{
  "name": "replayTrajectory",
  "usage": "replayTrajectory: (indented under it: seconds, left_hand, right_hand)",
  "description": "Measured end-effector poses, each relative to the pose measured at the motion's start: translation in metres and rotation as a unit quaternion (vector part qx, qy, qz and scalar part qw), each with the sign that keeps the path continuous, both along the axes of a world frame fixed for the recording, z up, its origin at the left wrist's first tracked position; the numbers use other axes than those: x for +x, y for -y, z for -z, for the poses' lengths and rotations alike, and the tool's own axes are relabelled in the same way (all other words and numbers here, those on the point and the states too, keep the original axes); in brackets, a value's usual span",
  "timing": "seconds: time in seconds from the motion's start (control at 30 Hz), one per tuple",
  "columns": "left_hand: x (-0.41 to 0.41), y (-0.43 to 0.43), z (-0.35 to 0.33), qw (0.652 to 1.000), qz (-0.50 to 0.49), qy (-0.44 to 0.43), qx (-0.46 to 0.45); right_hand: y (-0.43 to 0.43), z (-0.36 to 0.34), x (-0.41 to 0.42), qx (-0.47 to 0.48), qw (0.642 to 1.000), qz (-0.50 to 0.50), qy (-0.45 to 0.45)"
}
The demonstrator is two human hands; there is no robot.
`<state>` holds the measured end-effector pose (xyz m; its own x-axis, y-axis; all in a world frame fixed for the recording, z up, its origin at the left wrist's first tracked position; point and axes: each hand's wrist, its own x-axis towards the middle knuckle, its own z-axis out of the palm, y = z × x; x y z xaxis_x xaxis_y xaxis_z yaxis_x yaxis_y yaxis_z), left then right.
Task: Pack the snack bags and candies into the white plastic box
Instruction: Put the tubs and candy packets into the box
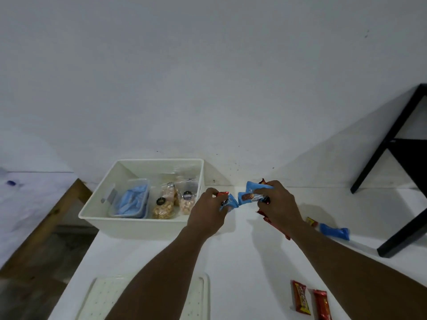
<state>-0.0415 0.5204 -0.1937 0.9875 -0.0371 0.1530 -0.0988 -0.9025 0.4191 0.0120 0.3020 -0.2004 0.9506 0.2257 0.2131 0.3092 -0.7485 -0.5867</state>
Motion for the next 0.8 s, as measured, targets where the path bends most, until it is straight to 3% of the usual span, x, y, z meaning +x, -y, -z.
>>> replayTrajectory:
  seconds: [0.37, 0.8]
  left_hand:
    - [-0.025, -0.143, -0.042, 0.996, -0.087, 0.013, -0.002]
    - [0.007, -0.244, -0.018, 0.990, -0.122, -0.020, -0.073]
  right_hand:
    - [-0.145, -0.051, -0.008, 0.015, 0.996, -0.085, 0.019]
    - [-0.273, -0.021, 0.012, 0.018, 0.998, -0.049, -0.017]
